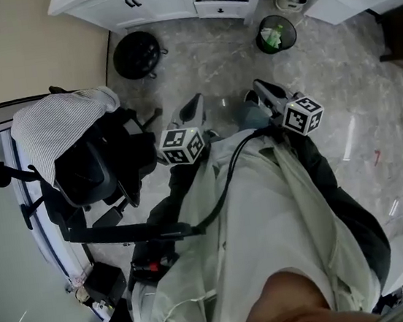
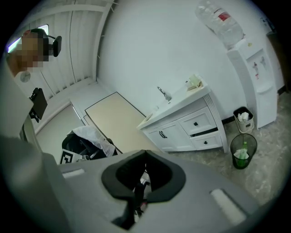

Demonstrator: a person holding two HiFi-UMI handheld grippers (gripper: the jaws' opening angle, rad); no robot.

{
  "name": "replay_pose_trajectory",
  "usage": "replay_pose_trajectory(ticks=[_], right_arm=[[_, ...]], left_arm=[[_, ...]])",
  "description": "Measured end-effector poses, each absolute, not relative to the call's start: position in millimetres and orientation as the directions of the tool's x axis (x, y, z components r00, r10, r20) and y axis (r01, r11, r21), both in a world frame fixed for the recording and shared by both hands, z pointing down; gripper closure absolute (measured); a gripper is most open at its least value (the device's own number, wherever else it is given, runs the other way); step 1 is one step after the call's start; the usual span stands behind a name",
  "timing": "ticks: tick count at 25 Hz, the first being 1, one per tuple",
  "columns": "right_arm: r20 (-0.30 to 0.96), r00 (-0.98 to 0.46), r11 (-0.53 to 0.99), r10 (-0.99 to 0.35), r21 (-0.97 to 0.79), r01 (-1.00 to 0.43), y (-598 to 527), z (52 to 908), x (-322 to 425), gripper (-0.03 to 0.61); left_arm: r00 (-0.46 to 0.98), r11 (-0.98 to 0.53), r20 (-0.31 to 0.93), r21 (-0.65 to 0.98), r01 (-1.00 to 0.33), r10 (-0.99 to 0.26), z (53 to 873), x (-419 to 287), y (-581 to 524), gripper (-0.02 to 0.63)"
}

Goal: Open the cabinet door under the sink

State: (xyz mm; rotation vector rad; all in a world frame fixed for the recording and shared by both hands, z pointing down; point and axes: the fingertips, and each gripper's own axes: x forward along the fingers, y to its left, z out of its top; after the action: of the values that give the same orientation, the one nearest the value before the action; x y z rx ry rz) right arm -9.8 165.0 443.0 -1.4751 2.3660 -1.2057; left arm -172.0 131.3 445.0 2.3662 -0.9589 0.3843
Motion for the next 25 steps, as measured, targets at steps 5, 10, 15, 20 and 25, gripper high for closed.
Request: replay_pose_trajectory(ticks=[5, 10, 15, 20, 25], right_arm=[[0.308, -0.599, 0.262, -0.739, -0.688, -0.677, 143, 447, 1, 0.577], [0.321, -0.635, 0.273, -0.703, -0.702, -0.658, 127, 454, 5, 0.577], [0.319, -0.647, 0.273, -0.692, -0.715, -0.644, 117, 455, 11, 0.577], [0.315, -0.645, 0.268, -0.696, -0.719, -0.641, 111, 455, 23, 0.577], [0.336, -0.674, 0.265, -0.658, -0.735, -0.624, 112, 465, 31, 0.577]], left_arm=[[0.664, -0.545, 0.451, 0.378, -0.748, -0.597, 439, -156, 115, 0.606], [0.631, -0.488, 0.459, 0.401, -0.775, -0.625, 444, -156, 101, 0.606], [0.621, -0.468, 0.454, 0.412, -0.782, -0.639, 442, -152, 89, 0.606], [0.619, -0.47, 0.472, 0.404, -0.785, -0.628, 444, -140, 86, 0.606], [0.61, -0.438, 0.477, 0.429, -0.79, -0.633, 450, -129, 83, 0.606]])
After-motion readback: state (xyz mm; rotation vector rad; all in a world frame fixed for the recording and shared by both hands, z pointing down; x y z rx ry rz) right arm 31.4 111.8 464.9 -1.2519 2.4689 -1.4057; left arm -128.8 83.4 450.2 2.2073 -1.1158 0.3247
